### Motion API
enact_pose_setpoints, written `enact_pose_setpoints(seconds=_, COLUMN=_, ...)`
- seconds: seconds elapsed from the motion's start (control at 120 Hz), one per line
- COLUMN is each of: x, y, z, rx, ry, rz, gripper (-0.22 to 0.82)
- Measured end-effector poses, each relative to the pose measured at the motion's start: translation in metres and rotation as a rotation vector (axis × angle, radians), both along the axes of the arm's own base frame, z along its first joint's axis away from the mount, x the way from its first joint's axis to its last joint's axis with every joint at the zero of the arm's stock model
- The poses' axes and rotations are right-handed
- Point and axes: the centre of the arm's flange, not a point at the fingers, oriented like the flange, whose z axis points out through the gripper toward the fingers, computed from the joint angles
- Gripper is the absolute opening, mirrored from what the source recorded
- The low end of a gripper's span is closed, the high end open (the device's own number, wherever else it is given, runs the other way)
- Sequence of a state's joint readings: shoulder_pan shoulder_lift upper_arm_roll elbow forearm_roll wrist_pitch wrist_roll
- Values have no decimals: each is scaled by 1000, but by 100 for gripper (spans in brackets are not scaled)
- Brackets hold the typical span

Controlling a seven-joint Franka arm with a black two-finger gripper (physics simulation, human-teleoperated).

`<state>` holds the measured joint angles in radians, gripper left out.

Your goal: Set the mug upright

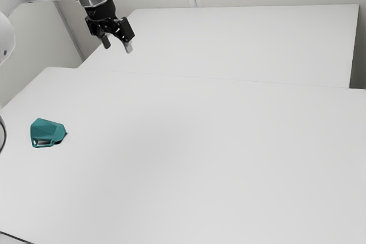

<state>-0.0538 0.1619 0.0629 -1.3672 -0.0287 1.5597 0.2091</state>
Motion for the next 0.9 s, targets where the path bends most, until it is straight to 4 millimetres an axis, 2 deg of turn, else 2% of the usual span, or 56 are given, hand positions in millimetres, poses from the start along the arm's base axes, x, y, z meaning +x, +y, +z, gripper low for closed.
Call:
enact_pose_setpoints(seconds=0.342, x=-2, y=-1, z=-5, rx=0, ry=21, rz=6, gripper=60)
enact_pose_setpoints(seconds=0.4, x=-8, y=0, z=-4, rx=-1, ry=19, rz=7, gripper=60)
enact_pose_setpoints(seconds=0.483, x=-13, y=11, z=-1, rx=-13, ry=6, rz=29, gripper=60)
enact_pose_setpoints(seconds=0.525, x=-15, y=30, z=-1, rx=-46, ry=9, rz=67, gripper=60)
enact_pose_setpoints(seconds=0.617, x=-25, y=89, z=-1, rx=-124, ry=22, rz=164, gripper=60)
enact_pose_setpoints(seconds=0.783, x=-51, y=181, z=-6, rx=-271, ry=35, rz=269, gripper=60)
enact_pose_setpoints(seconds=0.833, x=-64, y=216, z=-9, rx=-318, ry=30, rz=308, gripper=60)
enact_pose_setpoints(seconds=0.9, x=-90, y=274, z=-14, rx=-385, ry=14, rz=375, gripper=60)
